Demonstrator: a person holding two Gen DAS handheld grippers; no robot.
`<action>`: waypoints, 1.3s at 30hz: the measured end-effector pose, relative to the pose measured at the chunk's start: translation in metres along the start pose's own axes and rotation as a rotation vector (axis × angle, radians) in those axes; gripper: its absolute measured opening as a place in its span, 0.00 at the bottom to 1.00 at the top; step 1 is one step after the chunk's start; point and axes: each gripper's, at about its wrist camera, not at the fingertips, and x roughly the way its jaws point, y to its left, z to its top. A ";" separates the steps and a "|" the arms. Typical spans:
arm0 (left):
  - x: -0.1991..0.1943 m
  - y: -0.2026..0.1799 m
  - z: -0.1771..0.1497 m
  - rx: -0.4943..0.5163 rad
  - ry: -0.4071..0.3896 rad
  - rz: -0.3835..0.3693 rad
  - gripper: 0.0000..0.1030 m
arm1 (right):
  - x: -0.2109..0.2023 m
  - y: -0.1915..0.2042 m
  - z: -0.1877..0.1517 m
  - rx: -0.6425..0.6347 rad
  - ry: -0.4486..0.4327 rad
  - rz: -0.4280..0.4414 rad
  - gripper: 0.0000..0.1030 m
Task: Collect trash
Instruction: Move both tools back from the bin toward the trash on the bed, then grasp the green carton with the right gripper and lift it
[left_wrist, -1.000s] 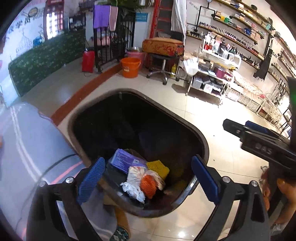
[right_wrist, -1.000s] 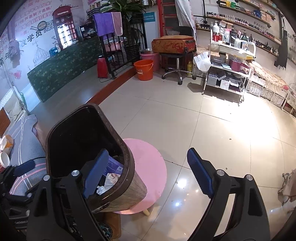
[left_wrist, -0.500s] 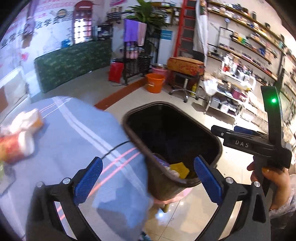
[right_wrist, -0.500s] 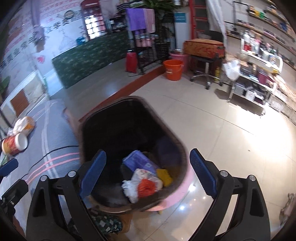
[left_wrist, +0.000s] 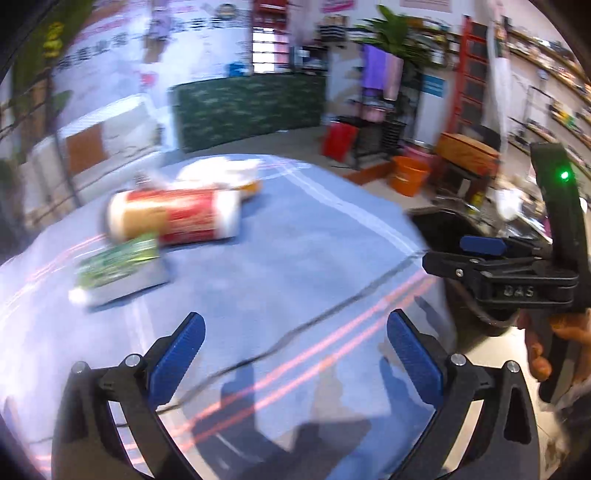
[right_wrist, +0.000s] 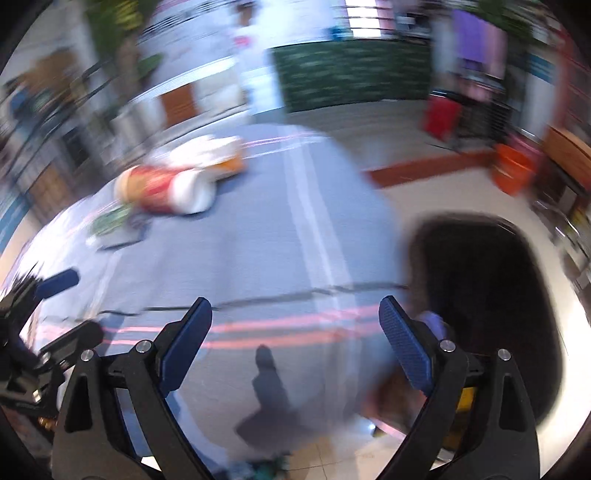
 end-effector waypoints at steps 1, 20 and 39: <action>-0.004 0.014 -0.003 -0.010 -0.001 0.047 0.95 | 0.008 0.018 0.003 -0.042 0.017 0.038 0.88; -0.051 0.164 -0.056 -0.224 0.024 0.229 0.95 | 0.132 0.282 0.081 -0.919 0.173 0.179 0.88; -0.040 0.171 -0.052 -0.199 0.031 0.160 0.95 | 0.174 0.298 0.087 -1.026 0.279 0.169 0.48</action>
